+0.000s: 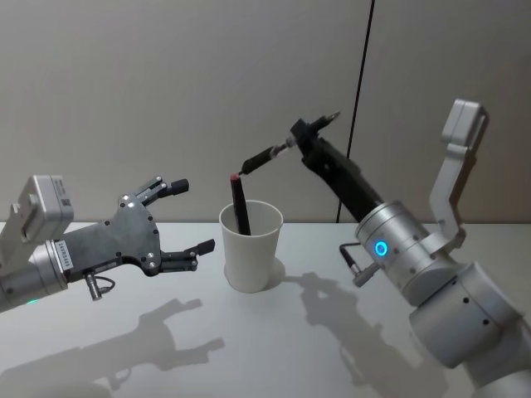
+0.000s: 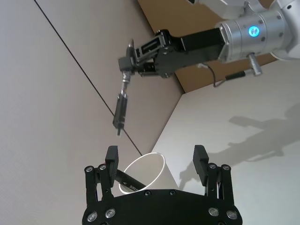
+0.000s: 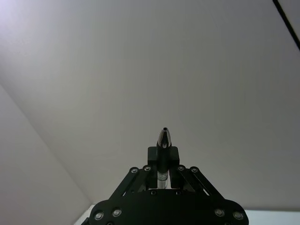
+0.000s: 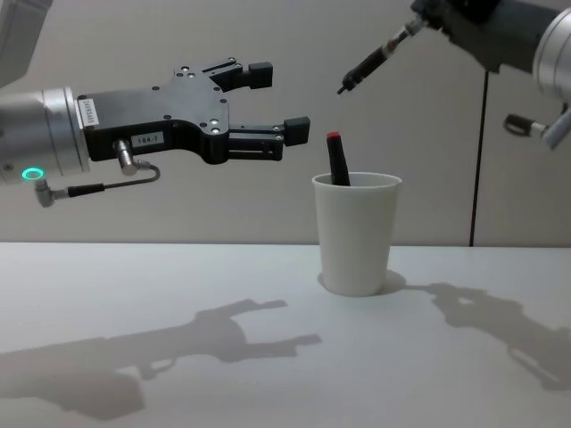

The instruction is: Place the pen into the pen holder.

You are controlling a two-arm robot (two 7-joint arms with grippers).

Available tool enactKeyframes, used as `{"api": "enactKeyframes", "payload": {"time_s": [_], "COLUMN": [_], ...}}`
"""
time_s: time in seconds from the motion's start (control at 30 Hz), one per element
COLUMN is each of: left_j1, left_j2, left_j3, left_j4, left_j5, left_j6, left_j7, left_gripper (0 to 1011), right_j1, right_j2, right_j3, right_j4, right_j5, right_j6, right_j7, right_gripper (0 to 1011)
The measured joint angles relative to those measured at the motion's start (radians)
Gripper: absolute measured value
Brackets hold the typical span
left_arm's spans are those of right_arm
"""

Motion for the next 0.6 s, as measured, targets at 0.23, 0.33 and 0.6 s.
{"api": "enactKeyframes", "payload": {"time_s": [0.23, 0.33, 0.6], "left_j1": [0.000, 0.000, 0.000], "left_j2": [0.000, 0.000, 0.000], "left_j3": [0.000, 0.000, 0.000], "left_j4": [0.000, 0.000, 0.000], "left_j5": [0.000, 0.000, 0.000], "left_j6": [0.000, 0.000, 0.000], "left_j7": [0.000, 0.000, 0.000], "left_gripper": [1002, 1002, 1002], "right_j1": [0.033, 0.043, 0.059], "right_j2": [0.048, 0.068, 0.107], "right_j3": [-0.019, -0.027, -0.049], "right_j4": [-0.002, -0.005, -0.012], "right_j5": [-0.080, -0.109, -0.164], "right_j6": [-0.027, -0.028, 0.000], "right_j7": [0.005, 0.006, 0.003], "right_gripper": [134, 135, 135]}}
